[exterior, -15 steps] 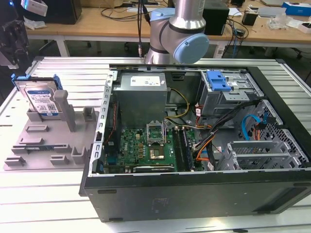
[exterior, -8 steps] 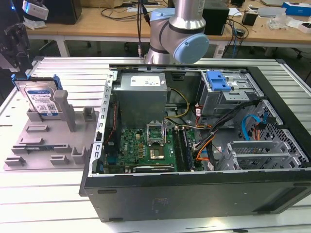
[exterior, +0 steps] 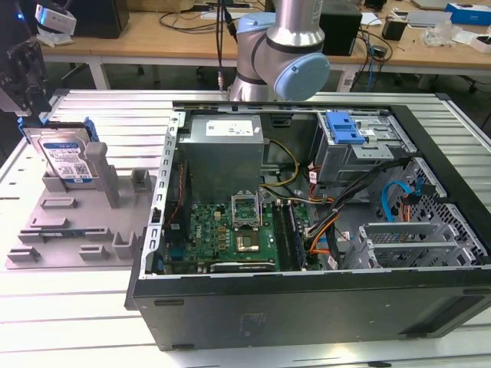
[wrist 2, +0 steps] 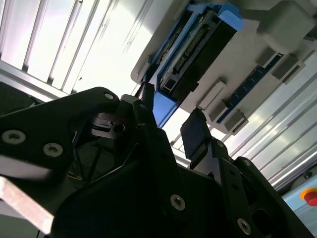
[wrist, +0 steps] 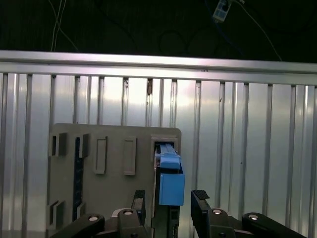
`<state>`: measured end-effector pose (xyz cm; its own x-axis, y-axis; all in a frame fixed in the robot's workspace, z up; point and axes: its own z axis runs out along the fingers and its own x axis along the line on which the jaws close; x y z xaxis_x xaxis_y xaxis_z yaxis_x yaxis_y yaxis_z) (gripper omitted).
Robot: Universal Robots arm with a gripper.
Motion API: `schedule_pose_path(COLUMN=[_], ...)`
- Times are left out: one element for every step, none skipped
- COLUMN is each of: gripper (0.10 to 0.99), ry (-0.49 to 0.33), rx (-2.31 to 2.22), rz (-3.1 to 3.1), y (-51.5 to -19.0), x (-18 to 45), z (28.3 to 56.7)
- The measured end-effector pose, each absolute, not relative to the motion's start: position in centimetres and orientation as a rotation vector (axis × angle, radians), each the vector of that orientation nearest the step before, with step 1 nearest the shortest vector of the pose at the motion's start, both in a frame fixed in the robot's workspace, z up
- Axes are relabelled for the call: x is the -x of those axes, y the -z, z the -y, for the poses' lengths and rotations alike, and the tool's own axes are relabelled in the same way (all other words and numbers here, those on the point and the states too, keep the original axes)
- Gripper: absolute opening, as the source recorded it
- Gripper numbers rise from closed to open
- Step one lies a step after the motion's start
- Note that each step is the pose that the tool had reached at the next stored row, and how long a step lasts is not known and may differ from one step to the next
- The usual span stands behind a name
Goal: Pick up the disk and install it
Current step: 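Pick up the disk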
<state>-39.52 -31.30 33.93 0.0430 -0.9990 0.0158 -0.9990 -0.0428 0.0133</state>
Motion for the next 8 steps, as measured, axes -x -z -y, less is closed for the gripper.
schedule_pose_path(gripper=[0.498, 0.498, 0.498, 0.498, 0.498, 0.498, 0.498, 0.498], ry=[-0.003, -0.003, -0.003, -0.003, -0.003, -0.003, -0.003, -0.003], rx=[-2.254, -2.254, -2.254, -2.254, -2.254, -2.254, -2.254, -2.254], rz=[2.159, 2.159, 2.159, 2.159, 2.159, 2.159, 2.159, 2.159], y=[-33.85, -33.69, -33.62, -33.55, -33.49, -33.42, -33.28, -33.21], x=[39.53, 39.52, 39.52, 39.52, 39.52, 39.52, 39.52, 39.53], z=[31.32, 31.35, 31.35, 31.35, 31.35, 31.35, 31.35, 31.35])
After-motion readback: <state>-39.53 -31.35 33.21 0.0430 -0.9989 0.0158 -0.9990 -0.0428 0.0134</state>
